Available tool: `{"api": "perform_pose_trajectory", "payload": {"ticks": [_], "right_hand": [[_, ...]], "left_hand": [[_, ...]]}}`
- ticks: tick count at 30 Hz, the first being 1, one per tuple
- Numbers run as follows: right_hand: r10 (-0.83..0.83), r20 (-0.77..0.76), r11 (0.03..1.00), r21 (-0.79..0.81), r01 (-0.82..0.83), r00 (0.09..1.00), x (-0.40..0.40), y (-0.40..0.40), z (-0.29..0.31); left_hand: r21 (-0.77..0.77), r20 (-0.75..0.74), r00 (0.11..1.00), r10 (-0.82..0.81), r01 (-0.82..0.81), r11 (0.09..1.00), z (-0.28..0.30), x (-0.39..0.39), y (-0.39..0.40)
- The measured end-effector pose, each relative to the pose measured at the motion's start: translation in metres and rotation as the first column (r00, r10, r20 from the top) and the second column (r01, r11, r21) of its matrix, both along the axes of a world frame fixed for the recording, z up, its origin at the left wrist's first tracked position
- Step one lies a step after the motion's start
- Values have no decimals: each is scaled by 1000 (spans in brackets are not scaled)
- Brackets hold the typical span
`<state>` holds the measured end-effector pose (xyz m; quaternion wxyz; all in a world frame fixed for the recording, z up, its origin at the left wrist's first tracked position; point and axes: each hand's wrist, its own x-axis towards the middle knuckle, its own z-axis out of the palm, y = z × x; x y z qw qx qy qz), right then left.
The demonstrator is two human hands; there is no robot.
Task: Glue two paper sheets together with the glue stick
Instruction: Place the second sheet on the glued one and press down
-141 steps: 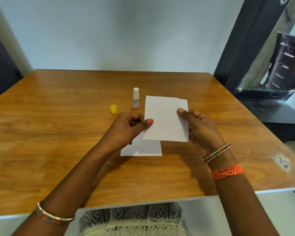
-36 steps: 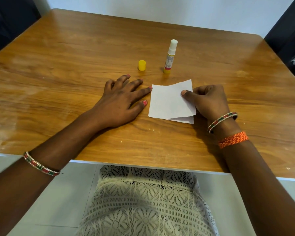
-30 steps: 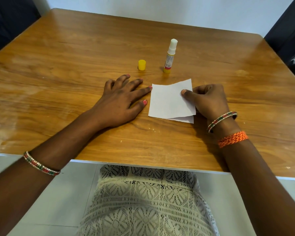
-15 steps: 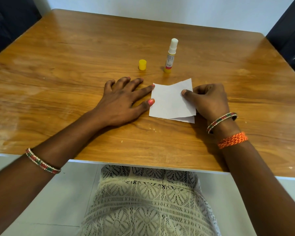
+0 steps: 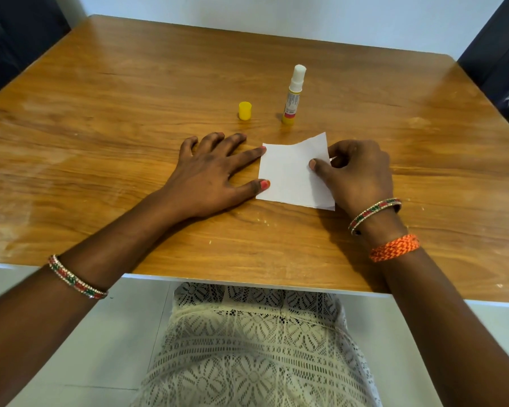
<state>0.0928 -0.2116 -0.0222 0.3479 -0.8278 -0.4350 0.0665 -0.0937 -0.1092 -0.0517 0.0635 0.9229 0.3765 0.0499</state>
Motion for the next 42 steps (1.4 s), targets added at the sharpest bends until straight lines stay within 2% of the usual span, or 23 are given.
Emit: {"api": "perform_pose_trajectory", "payload": {"ticks": [5,17,22,25,29,42], "right_hand": [[-4,58,996,-93,9,998,1,-6,1],[24,44,988,-155,-17,999,5,-15,-2],[30,184,969,-246,17,982,-4,-11,1],[101,142,944,-327,-50,985,-17,1,2],[195,76,885,-442,-142,978,-23,10,0],[156,20,848,-516,-123,988,8,-33,0]], "left_hand": [[-3,-2,1000,1,-1,1000,-1,0,0],[-13,-33,999,1,-2,1000,1,0,0],[0,-16,999,-42,42,999,1,0,-1],[1,-16,994,-110,110,994,2,-1,-2],[9,-27,992,-124,124,992,2,0,0],[-36,-26,994,-103,102,994,3,0,-1]]}}
